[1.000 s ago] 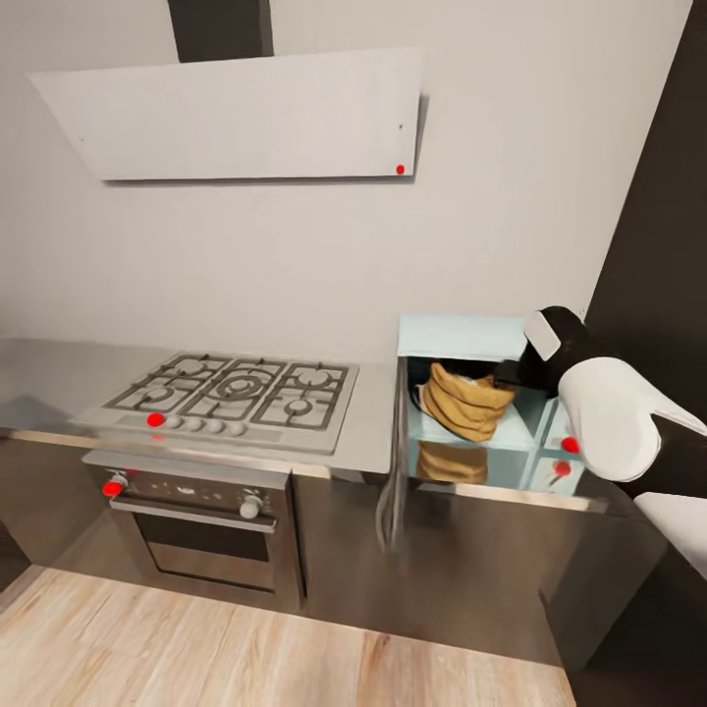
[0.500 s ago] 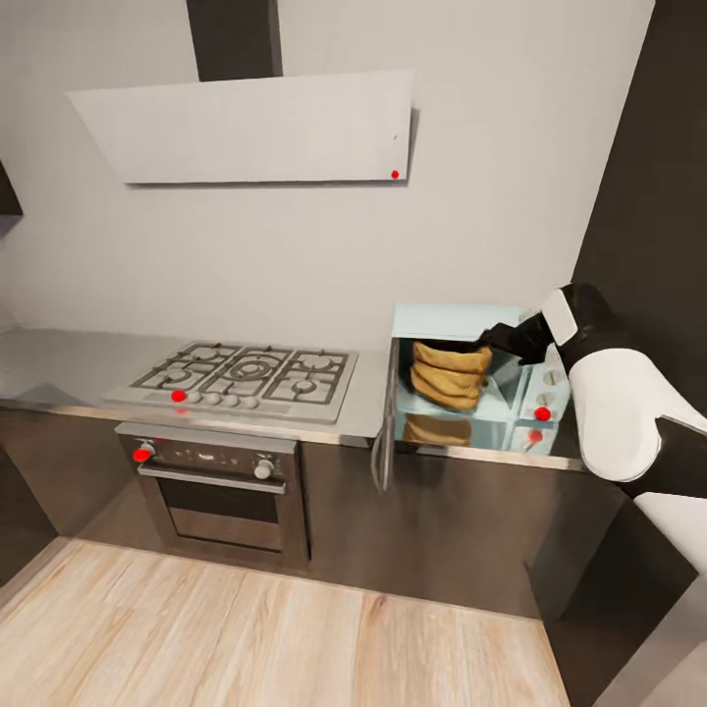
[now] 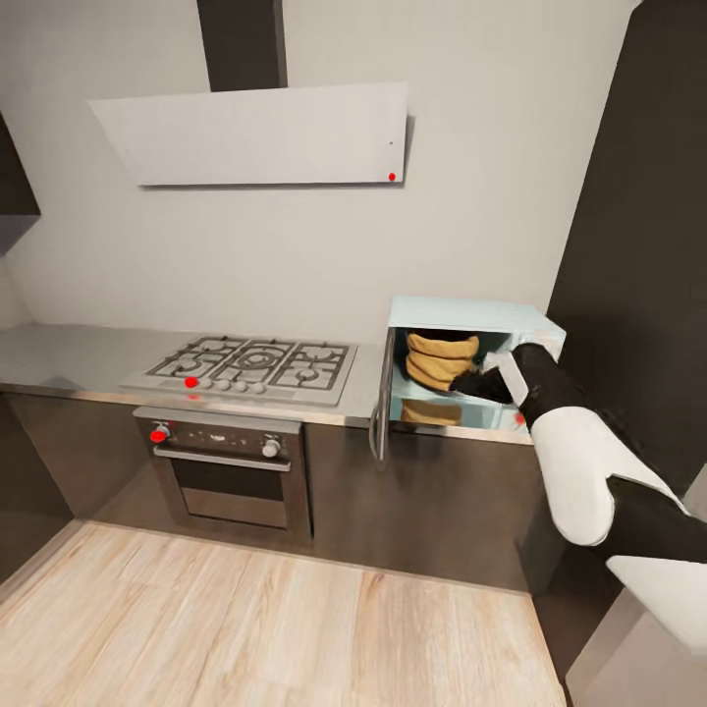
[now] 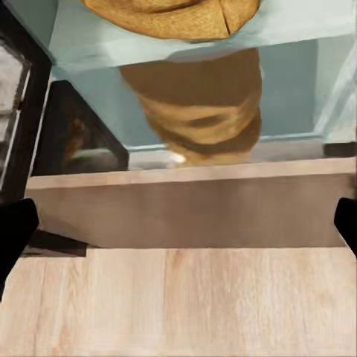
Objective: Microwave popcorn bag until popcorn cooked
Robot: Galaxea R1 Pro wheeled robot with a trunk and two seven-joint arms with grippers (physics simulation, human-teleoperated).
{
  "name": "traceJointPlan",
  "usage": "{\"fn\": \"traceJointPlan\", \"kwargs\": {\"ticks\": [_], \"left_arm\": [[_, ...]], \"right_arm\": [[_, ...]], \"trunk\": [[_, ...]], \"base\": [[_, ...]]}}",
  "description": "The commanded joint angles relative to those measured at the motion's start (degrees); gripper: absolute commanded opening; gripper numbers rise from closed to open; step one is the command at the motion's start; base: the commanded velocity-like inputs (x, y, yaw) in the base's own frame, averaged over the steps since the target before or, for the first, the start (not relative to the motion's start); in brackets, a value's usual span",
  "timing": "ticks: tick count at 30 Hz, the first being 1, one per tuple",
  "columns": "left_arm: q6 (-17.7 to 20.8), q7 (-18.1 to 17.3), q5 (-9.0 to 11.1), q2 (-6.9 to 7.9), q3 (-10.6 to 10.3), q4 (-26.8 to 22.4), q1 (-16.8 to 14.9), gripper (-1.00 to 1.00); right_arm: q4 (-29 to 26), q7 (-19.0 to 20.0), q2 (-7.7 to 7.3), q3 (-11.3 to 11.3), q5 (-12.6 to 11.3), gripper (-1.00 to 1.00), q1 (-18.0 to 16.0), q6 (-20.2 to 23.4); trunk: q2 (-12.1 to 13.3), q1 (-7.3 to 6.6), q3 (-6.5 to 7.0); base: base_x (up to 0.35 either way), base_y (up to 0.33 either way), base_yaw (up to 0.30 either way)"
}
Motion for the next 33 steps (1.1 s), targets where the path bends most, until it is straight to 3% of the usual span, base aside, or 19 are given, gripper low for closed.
{"fn": "traceJointPlan", "kwargs": {"ticks": [1,6,8,10,13,20,33], "left_arm": [[-0.1,0.11,0.33,-0.02,0.06,-0.09,0.03,1.0],[-0.1,0.19,0.37,-0.06,0.08,-0.11,0.03,1.0],[-0.1,0.22,0.38,-0.04,0.08,-0.11,0.03,1.0],[-0.1,0.22,0.38,-0.02,0.08,-0.13,0.03,1.0],[-0.1,0.27,0.34,-0.1,0.09,-0.13,0.03,1.0],[-0.1,0.22,0.29,-0.02,0.0,-0.11,0.03,1.0],[-0.09,0.23,0.38,-0.02,-0.01,-0.09,0.03,1.0]], "right_arm": [[-0.11,-0.02,0.99,-0.2,0.91,1.0,0.67,-2.44],[-0.4,0.51,2.87,-0.1,0.69,1.0,6.74,-16.99],[-0.42,0.59,3.43,-0.09,0.65,1.0,10.91,-26.78],[-0.21,0.51,5.12,-0.09,0.91,1.0,16.56,-41.56],[0.19,0.35,5.68,-0.09,0.83,1.0,19.32,-50.77],[4.13,0.27,5.58,-0.09,1.01,1.0,19.76,-58.55],[3.43,-0.3,5.14,-0.12,1.1,1.0,19.76,-58.71]], "trunk": [[-0.04,0.0,-0.05],[-0.04,0.0,-0.05],[-0.04,0.0,-0.05],[-0.04,0.0,-0.05],[-0.04,0.0,-0.05],[-0.04,0.0,-0.05],[-0.04,0.0,-0.05]], "base": [[-0.003,0.0,0.0],[-0.001,0.0,0.0],[0.0,0.0,0.0],[0.0,0.0,0.0],[0.0,0.0,0.0],[0.224,0.0,0.0],[0.321,0.0,0.0]]}}
